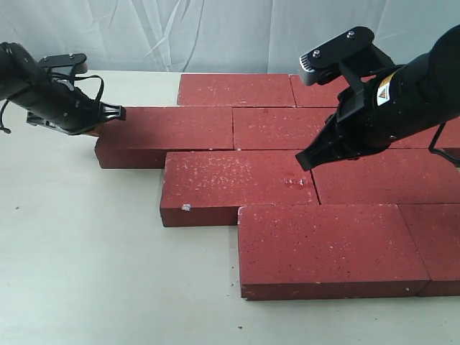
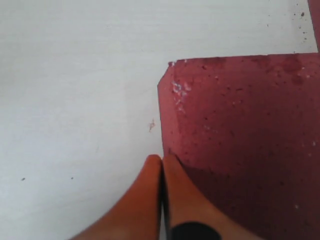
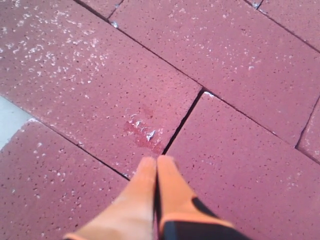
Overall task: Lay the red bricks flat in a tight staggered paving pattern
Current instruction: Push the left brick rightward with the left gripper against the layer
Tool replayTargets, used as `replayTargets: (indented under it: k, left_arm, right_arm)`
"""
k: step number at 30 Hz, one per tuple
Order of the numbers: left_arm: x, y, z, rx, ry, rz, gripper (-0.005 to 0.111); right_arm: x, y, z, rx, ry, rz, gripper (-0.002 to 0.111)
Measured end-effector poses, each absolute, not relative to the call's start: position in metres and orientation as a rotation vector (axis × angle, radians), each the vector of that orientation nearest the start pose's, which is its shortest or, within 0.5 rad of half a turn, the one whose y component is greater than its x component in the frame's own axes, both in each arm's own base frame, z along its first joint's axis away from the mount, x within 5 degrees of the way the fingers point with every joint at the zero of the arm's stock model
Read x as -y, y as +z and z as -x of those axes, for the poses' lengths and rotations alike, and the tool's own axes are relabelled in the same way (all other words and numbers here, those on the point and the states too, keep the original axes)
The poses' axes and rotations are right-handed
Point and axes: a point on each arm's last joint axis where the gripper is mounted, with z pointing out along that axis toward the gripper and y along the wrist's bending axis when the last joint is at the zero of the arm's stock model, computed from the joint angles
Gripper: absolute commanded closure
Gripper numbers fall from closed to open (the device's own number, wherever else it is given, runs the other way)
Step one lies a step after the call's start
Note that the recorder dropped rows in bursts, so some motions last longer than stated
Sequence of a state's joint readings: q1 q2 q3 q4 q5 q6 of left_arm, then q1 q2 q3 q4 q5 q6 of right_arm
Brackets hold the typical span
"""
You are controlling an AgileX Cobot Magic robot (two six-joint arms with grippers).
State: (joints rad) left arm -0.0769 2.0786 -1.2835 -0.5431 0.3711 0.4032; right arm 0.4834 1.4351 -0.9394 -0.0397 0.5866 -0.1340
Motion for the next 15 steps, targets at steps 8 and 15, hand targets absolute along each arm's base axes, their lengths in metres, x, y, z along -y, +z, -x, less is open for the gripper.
replayTargets:
  k: [8, 15]
  left_arm:
    - [0.037, 0.126, -0.419, -2.627, -0.302, -0.013, 0.107]
    - [0.022, 0.141, -0.419, -2.593, -0.268, -0.004, 0.107]
  right_arm:
    - [-0.132, 0.252, -0.256, -2.434, 0.092, 0.812, 0.109]
    - [-0.133, 0.252, -0.256, -2.435, 0.102, 0.805, 0.109]
